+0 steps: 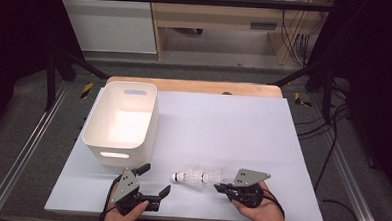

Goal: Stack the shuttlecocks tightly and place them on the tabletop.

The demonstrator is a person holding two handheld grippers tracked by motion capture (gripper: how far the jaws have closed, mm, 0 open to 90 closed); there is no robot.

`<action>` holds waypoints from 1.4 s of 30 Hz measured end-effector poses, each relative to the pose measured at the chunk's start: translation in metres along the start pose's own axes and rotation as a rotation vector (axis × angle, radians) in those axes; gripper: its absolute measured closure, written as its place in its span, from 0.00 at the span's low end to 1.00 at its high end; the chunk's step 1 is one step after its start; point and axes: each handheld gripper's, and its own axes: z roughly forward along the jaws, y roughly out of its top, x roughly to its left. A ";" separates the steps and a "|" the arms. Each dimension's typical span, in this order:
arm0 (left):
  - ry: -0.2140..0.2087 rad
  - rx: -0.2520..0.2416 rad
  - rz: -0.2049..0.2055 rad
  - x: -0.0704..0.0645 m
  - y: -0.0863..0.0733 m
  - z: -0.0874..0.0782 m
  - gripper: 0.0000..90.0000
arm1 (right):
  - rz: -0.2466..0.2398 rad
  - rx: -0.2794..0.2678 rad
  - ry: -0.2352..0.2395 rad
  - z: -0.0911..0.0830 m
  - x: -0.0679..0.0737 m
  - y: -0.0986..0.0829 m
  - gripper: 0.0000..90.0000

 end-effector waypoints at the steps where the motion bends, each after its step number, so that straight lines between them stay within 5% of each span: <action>1: 0.000 0.000 0.000 0.000 0.000 0.000 0.04 | -0.001 0.000 0.005 0.003 0.001 0.001 1.00; 21: -0.005 0.005 0.009 -0.001 0.000 0.001 0.04 | -0.032 0.010 0.062 0.030 0.010 0.012 1.00; 42: -0.019 0.005 0.011 -0.003 0.000 0.002 0.04 | -0.077 0.041 0.035 0.033 0.013 0.011 0.95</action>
